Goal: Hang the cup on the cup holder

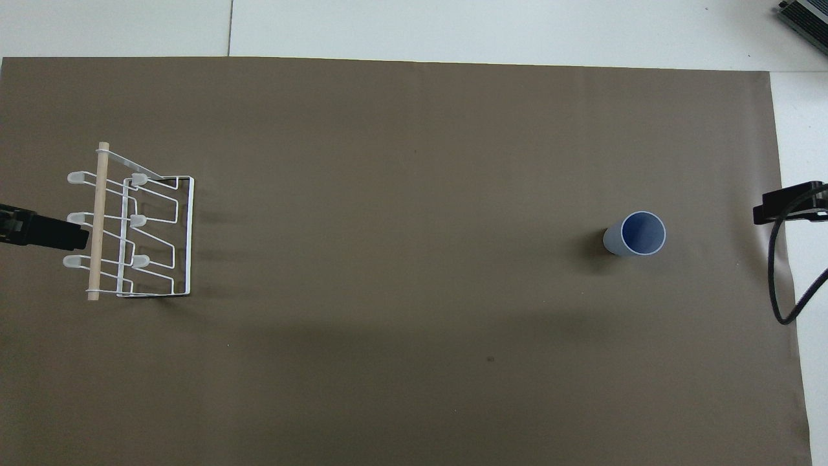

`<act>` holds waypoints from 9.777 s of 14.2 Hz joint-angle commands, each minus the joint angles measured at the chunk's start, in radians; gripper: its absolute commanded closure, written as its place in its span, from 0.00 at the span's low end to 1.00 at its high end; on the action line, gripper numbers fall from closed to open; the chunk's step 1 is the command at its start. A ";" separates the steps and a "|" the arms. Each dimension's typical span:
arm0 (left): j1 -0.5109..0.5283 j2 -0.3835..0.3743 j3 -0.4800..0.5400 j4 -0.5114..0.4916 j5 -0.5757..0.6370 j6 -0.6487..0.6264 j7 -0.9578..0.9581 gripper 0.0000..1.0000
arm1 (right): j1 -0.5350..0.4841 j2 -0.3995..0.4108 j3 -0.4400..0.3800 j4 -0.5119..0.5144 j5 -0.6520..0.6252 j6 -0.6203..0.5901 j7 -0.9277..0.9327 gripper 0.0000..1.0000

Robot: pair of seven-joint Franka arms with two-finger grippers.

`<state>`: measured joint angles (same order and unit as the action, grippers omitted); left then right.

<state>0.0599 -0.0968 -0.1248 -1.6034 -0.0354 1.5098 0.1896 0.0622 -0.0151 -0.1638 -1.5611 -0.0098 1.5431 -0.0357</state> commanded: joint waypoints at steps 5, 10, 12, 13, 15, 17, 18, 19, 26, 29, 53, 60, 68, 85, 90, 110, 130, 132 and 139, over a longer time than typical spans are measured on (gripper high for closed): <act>0.008 -0.012 -0.003 -0.023 -0.003 0.053 0.014 0.00 | -0.001 -0.026 0.004 -0.037 0.001 0.046 0.010 0.00; 0.006 -0.014 0.001 -0.039 -0.003 0.058 0.017 0.00 | -0.016 -0.026 -0.003 -0.037 0.001 0.046 0.008 0.00; 0.009 -0.015 0.001 -0.039 -0.003 0.040 0.021 0.00 | -0.016 -0.026 -0.005 -0.036 0.001 0.048 0.011 0.00; 0.008 -0.017 0.001 -0.039 -0.001 0.026 0.021 0.00 | -0.015 -0.026 -0.003 -0.036 0.001 0.057 0.013 0.00; -0.005 -0.026 0.001 -0.056 -0.003 0.015 0.021 0.00 | -0.015 -0.025 -0.003 -0.036 0.001 0.060 0.014 0.00; -0.006 -0.035 -0.001 -0.073 -0.003 0.010 0.022 0.00 | -0.015 -0.025 -0.003 -0.036 0.001 0.060 0.014 0.00; -0.006 -0.040 -0.001 -0.082 -0.003 0.004 0.024 0.00 | -0.015 -0.025 -0.003 -0.036 0.001 0.060 0.014 0.00; -0.006 -0.041 -0.003 -0.082 -0.003 -0.005 0.025 0.00 | -0.015 -0.026 -0.003 -0.036 0.001 0.060 0.014 0.00; -0.009 -0.040 -0.001 -0.075 0.005 -0.014 -0.025 0.00 | -0.015 -0.026 -0.003 -0.036 0.001 0.046 0.008 0.00; 0.003 -0.029 0.004 -0.050 0.055 -0.010 -0.032 0.00 | -0.013 -0.026 -0.003 -0.036 0.001 0.046 0.008 0.00; 0.006 -0.037 -0.006 -0.044 -0.050 -0.005 -0.056 0.00 | 0.051 -0.071 0.004 -0.479 0.002 0.569 0.020 0.00; 0.006 -0.073 -0.004 -0.119 -0.050 0.009 -0.048 0.00 | 0.042 0.064 0.004 -0.505 0.001 0.704 0.010 0.00; 0.020 -0.080 -0.004 -0.128 -0.052 0.021 -0.064 0.00 | 0.034 0.080 0.004 -0.559 0.001 0.741 -0.001 0.00; 0.020 0.012 -0.004 -0.089 -0.014 0.074 -0.076 0.00 | -0.005 0.086 0.004 -0.662 0.001 0.833 -0.053 0.00; 0.012 0.015 -0.003 -0.084 -0.004 0.076 -0.076 0.00 | -0.001 0.086 0.004 -0.662 0.001 0.833 -0.053 0.00; 0.023 -0.030 0.004 -0.185 -0.177 0.099 -0.212 0.00 | 0.011 0.086 0.004 -0.662 0.002 0.831 -0.042 1.00; 0.040 -0.087 0.007 -0.289 -0.558 0.170 -0.634 0.00 | 0.067 0.115 0.015 -0.459 0.005 0.596 0.045 1.00; 0.026 -0.087 0.005 -0.289 -0.624 0.173 -0.779 0.00 | 0.068 0.090 0.049 -0.445 0.069 0.560 0.046 1.00; -0.001 -0.112 -0.006 -0.329 -0.784 0.185 -1.182 0.00 | 0.067 0.049 0.166 -0.387 0.280 0.442 0.019 1.00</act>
<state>0.0813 -0.1605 -0.1359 -1.8696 -0.7791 1.6641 -0.8978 0.1377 0.0490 -0.0572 -1.9773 0.2151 2.0195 -0.0033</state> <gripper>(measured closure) 0.000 0.943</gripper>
